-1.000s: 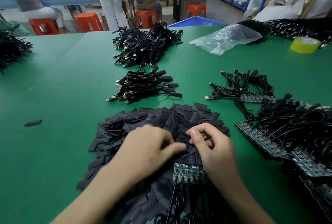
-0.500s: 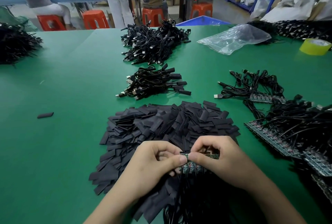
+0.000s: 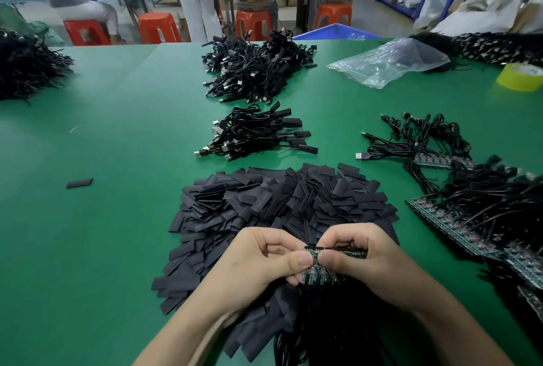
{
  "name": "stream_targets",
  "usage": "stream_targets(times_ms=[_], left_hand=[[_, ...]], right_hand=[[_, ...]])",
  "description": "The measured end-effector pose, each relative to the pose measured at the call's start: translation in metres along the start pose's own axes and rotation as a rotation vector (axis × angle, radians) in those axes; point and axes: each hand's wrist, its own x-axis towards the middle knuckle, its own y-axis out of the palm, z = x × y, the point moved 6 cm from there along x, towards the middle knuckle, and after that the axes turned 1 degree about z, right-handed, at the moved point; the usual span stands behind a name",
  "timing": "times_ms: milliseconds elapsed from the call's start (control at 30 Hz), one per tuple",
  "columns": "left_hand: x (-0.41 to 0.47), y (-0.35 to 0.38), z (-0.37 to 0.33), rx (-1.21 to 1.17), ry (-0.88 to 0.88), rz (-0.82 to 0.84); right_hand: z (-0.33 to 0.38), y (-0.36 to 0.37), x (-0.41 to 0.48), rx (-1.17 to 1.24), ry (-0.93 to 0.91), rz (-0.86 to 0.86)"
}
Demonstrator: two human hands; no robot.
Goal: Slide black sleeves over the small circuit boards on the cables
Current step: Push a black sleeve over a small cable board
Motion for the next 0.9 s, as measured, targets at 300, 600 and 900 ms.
stream_targets(times_ms=[300, 600, 900], left_hand=[[-0.003, -0.007, -0.01, -0.055, 0.058, 0.064], [-0.003, -0.01, -0.026, 0.157, 0.448, -0.128], [-0.005, -0.044, -0.027, 1.026, 0.503, -0.697]], right_hand=[[-0.001, -0.012, -0.005, -0.019, 0.052, 0.027], [0.03, 0.008, -0.006, -0.394, -0.319, -0.216], [0.02, 0.017, -0.002, 0.455, -0.097, -0.23]])
